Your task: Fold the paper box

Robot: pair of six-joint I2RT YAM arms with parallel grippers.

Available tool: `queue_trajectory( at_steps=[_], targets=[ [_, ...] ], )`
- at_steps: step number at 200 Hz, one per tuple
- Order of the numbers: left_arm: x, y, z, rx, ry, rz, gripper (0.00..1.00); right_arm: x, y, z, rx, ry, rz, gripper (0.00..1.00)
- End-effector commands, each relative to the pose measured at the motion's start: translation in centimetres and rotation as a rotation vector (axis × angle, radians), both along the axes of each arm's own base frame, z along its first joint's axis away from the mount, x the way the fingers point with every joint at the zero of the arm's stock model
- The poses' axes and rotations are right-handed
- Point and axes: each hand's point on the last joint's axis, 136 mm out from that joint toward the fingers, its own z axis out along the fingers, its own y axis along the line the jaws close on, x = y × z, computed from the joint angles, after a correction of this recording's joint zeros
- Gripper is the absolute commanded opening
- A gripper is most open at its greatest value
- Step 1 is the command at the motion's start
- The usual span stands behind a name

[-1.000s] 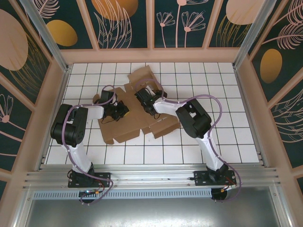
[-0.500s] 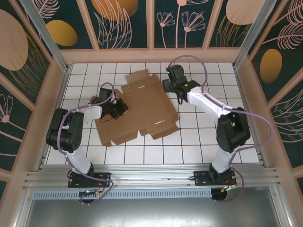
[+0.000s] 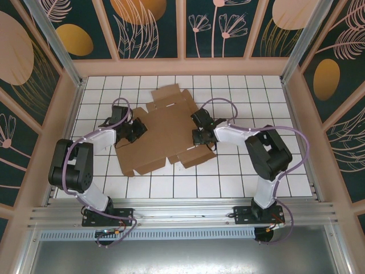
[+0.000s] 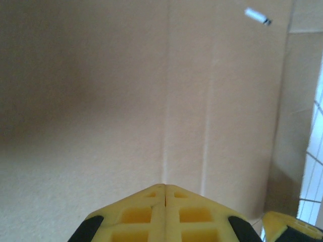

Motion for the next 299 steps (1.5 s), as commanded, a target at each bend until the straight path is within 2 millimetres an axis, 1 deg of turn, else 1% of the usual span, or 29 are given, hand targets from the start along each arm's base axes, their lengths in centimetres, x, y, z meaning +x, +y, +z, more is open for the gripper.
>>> queue_trajectory(
  at_steps=[1,16,46,63,70,79,84,91,96,103,106,111,124,134,136,138,141,149,160,169,180,189,211,238,249,261,284,299],
  targets=[
    [-1.3,-0.3,-2.1,-0.03,0.066,0.001,0.0,0.5,-1.3,-1.4,-0.059,0.009,-0.032,0.06],
    [-2.2,-0.9,-2.8,-0.058,0.088,-0.011,0.0,0.8,-1.6,-2.5,-0.096,0.029,-0.022,0.07],
    [-3.9,-2.2,-4.0,-0.058,0.121,-0.049,0.0,2.2,-2.4,-4.0,-0.162,0.052,-0.019,0.08],
    [-5.0,-3.6,-4.7,-0.079,0.15,-0.086,0.0,3.3,-2.7,-4.2,-0.173,0.052,-0.03,0.08],
    [-5.4,-4.1,-4.7,-0.084,0.154,-0.102,0.0,3.7,-2.3,-3.9,-0.153,0.05,-0.022,0.08],
    [-5.6,-4.3,-4.8,-0.077,0.156,-0.116,0.0,4.2,-1.1,-2.7,-0.088,0.034,0.018,0.1],
    [-5.7,-4.1,-4.8,-0.067,0.156,-0.117,0.0,4.6,-0.3,-1.6,-0.042,0.012,0.045,0.12],
    [-5.5,-3.8,-4.7,-0.043,0.149,-0.117,0.0,5.2,0.6,0.4,0.019,-0.031,0.071,0.15],
    [-5.4,-3.6,-4.6,-0.019,0.14,-0.12,0.0,6.0,0.6,1.9,0.043,-0.072,0.069,0.18],
    [-5.2,-3.4,-4.5,0.002,0.135,-0.122,0.0,6.5,1.7,4.0,0.105,-0.107,0.097,0.22],
    [-5.1,-3.3,-4.5,0.008,0.134,-0.124,0.0,7.5,0.9,4.8,0.122,-0.125,0.076,0.24],
    [-5.0,-3.3,-4.6,0.014,0.135,-0.125,0.0,8.5,0.6,6.1,0.148,-0.152,0.07,0.28],
    [-4.7,-3.3,-4.5,0.019,0.132,-0.129,0.0,11.1,-0.5,8.3,0.156,-0.204,0.053,0.4],
    [-4.5,-3.4,-4.3,0.018,0.124,-0.131,0.0,13.0,-0.9,8.9,0.143,-0.23,0.065,0.46],
    [-4.6,-3.3,-5.0,0.023,0.143,-0.13,0.0,13.4,-0.9,9.1,0.141,-0.238,0.065,0.48],
    [-4.6,-3.3,-5.1,0.024,0.147,-0.13,0.0,13.6,-1.0,9.0,0.137,-0.238,0.067,0.48],
    [-4.6,-3.3,-5.2,0.025,0.147,-0.13,0.0,14.3,-1.2,9.1,0.123,-0.251,0.069,0.51],
    [-4.5,-3.4,-5.2,0.023,0.148,-0.13,0.0,15.5,-1.4,9.0,0.099,-0.266,0.08,0.53],
    [-4.2,-3.4,-5.1,0.024,0.143,-0.132,0.0,16.7,-1.3,8.1,0.082,-0.275,0.118,0.58],
    [-4.1,-3.4,-4.9,0.026,0.141,-0.134,0.0,17.3,-1.1,7.1,0.083,-0.256,0.151,0.59],
    [-3.9,-3.5,-4.7,0.026,0.133,-0.132,0.0,17.3,-0.5,5.5,0.117,-0.216,0.219,0.61],
    [-3.7,-3.5,-4.5,0.025,0.13,-0.131,0.0,17.2,-0.4,4.7,0.137,-0.213,0.255,0.64],
    [-3.5,-3.7,-4.3,0.015,0.129,-0.13,0.0,16.3,-0.4,4.1,0.205,-0.188,0.291,0.64],
    [-3.3,-3.9,-4.2,0.006,0.129,-0.13,0.0,15.9,-1.5,3.5,0.228,-0.175,0.267,0.63],
    [-3.2,-4.0,-4.2,0.002,0.128,-0.133,0.0,15.3,-1.2,3.3,0.255,-0.15,0.282,0.62],
    [-3.1,-4.0,-4.2,0.002,0.128,-0.132,0.0,14.4,-0.8,2.9,0.289,-0.114,0.306,0.57],
    [-2.8,-4.1,-4.0,0.001,0.121,-0.133,0.0,12.8,-0.7,1.7,0.313,-0.056,0.327,0.38],
    [-2.6,-4.1,-4.1,0.002,0.122,-0.131,0.0,12.1,-0.9,1.1,0.305,-0.043,0.332,0.3]
  ],
)
